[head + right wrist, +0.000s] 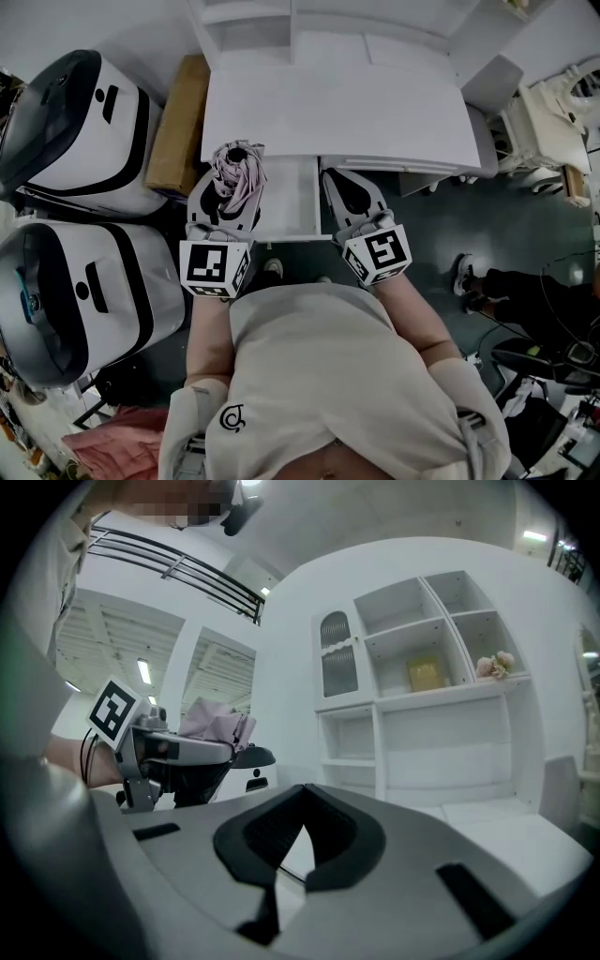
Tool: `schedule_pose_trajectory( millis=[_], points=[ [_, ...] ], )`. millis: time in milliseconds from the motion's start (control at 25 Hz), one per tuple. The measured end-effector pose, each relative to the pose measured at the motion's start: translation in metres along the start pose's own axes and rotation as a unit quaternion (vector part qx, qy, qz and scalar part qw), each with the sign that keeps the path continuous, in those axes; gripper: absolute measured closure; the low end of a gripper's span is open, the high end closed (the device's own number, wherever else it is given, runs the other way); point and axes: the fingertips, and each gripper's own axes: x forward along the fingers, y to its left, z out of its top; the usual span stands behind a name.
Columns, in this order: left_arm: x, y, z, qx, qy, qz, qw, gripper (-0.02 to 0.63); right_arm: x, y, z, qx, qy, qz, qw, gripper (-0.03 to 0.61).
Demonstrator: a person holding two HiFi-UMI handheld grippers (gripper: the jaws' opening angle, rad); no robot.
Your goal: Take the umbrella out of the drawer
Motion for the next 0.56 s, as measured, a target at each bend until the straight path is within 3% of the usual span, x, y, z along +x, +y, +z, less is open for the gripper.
schedule_pose_trajectory(
  millis=[560],
  points=[
    [-0.0027,0.0036,-0.0044,-0.004,0.004,0.003,1.0000,0.382,0.0055,0.0110,-0.0005,0.001,-0.001,0.013,1.000,0.574]
  ],
)
